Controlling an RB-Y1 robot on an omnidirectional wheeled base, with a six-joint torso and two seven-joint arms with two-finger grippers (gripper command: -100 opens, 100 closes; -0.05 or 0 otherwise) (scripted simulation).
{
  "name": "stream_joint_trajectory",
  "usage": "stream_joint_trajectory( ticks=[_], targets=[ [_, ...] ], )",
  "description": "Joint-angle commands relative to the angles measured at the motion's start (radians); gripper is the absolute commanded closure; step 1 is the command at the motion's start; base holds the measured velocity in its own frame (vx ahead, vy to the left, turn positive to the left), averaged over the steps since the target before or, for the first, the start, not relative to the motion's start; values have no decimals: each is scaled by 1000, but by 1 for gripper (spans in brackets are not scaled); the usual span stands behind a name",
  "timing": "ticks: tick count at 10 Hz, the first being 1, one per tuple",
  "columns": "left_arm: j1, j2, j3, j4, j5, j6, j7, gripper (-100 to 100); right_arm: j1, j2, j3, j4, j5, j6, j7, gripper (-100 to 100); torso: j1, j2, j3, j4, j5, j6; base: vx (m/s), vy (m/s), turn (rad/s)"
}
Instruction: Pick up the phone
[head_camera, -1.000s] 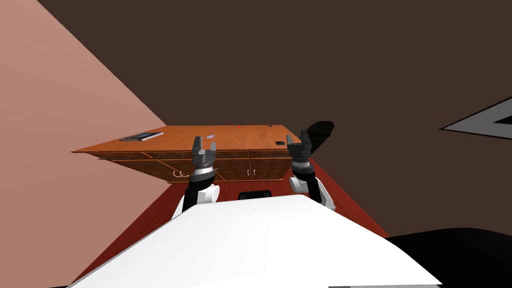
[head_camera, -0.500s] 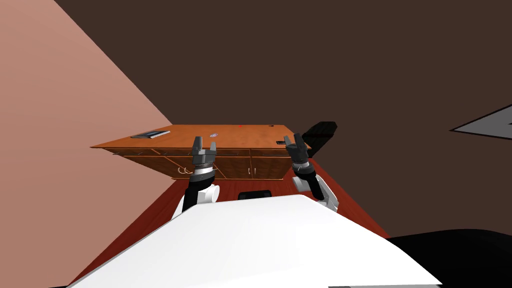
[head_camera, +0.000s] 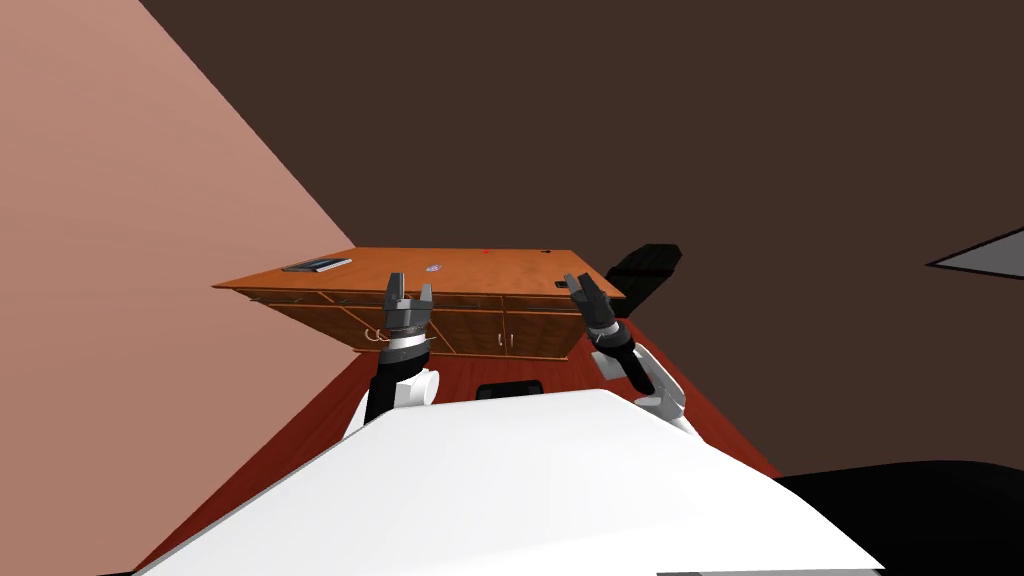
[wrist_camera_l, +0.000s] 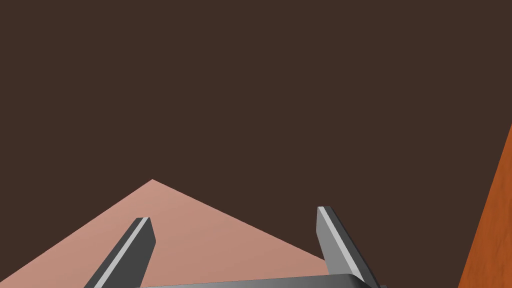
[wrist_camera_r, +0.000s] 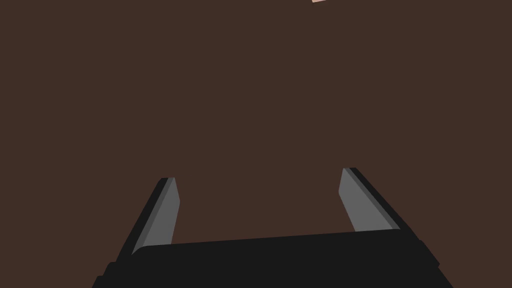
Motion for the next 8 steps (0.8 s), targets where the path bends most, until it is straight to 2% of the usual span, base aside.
stream_joint_trajectory(
  ticks=[1,2,5,8],
  targets=[
    [0,0,0,0,0,0,0,0,-14,-50,-8,30,18,-31,12,-100,0,0,0,0,0,0,-32,-5,82],
    [0,0,0,0,0,0,0,0,-14,-74,-8,30,18,-31,12,-100,0,0,0,0,0,0,-26,-4,53],
    [0,0,0,0,0,0,0,0,-34,-169,-21,83,53,-83,31,-100,0,0,0,0,0,0,-33,-5,92],
    [0,0,0,0,0,0,0,0,-44,-260,-27,110,71,-108,40,-100,0,-1,-1,0,0,0,-23,-10,74]
  ],
)
